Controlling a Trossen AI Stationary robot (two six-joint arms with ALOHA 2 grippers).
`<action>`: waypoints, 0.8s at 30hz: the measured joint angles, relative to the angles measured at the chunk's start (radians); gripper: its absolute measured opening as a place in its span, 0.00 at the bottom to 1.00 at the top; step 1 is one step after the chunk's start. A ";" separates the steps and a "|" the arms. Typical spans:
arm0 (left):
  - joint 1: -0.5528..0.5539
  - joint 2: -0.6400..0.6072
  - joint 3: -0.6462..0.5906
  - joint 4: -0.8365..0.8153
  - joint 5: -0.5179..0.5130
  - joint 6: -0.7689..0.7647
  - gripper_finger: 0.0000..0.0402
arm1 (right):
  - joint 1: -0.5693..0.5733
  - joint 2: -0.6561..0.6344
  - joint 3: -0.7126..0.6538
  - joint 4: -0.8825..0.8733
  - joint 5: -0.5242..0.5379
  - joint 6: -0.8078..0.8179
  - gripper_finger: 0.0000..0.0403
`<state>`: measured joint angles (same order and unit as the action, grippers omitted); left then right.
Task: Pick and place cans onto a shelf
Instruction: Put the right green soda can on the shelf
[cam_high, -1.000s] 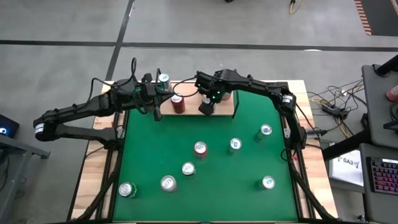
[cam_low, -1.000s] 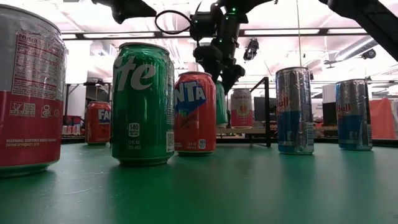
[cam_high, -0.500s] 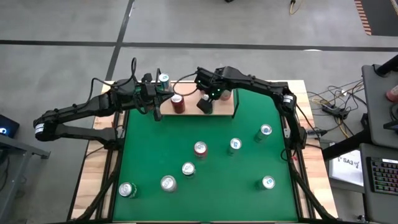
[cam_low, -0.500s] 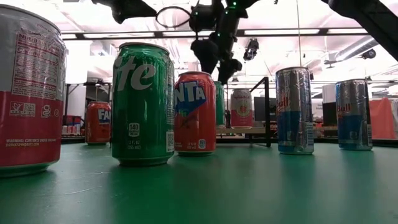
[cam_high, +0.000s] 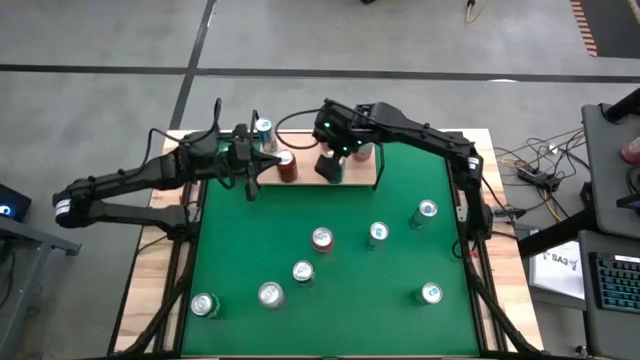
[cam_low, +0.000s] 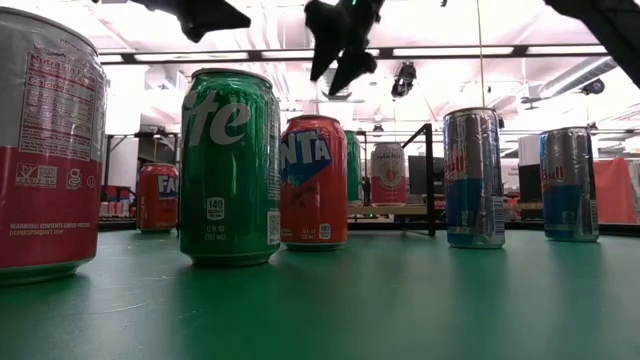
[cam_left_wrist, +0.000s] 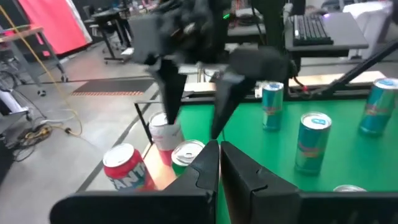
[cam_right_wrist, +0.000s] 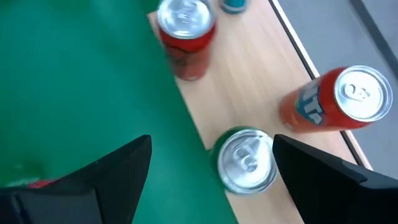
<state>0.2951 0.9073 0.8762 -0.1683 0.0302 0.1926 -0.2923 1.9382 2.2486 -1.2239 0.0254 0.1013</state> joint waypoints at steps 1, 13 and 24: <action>0.000 -0.009 -0.014 0.015 0.000 -0.001 0.00 | 0.010 -0.012 -0.007 0.003 0.000 -0.006 0.81; 0.000 -0.171 -0.140 0.068 0.002 -0.047 0.00 | 0.046 -0.148 -0.233 0.179 -0.001 -0.045 0.62; 0.000 -0.212 -0.179 0.062 0.001 -0.047 0.00 | 0.037 -0.328 -0.617 0.473 0.008 -0.077 0.05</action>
<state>0.2951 0.6957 0.6968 -0.1059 0.0315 0.1458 -0.2555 1.6106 1.6312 -0.7512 0.0331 0.0238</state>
